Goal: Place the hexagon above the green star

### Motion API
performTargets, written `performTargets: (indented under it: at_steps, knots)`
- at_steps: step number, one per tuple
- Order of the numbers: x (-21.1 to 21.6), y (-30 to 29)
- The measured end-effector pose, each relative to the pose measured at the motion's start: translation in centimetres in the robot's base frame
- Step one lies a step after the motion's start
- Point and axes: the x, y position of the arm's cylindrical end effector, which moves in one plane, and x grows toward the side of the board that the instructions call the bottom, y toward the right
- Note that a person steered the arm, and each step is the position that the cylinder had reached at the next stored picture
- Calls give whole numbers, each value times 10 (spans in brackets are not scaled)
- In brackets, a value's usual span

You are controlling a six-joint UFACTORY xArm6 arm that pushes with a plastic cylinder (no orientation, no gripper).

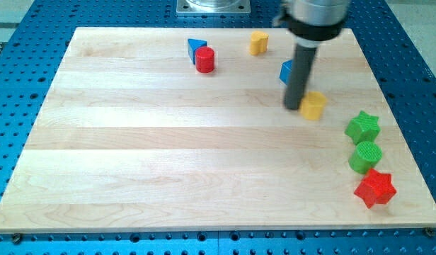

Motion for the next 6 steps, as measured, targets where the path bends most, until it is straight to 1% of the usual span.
performTargets:
  at_steps: [1, 2, 3, 4, 5, 6]
  knots:
    - [11, -77]
    - [27, -35]
    - [17, 27]
    - [16, 38]
    - [6, 34]
    - [10, -79]
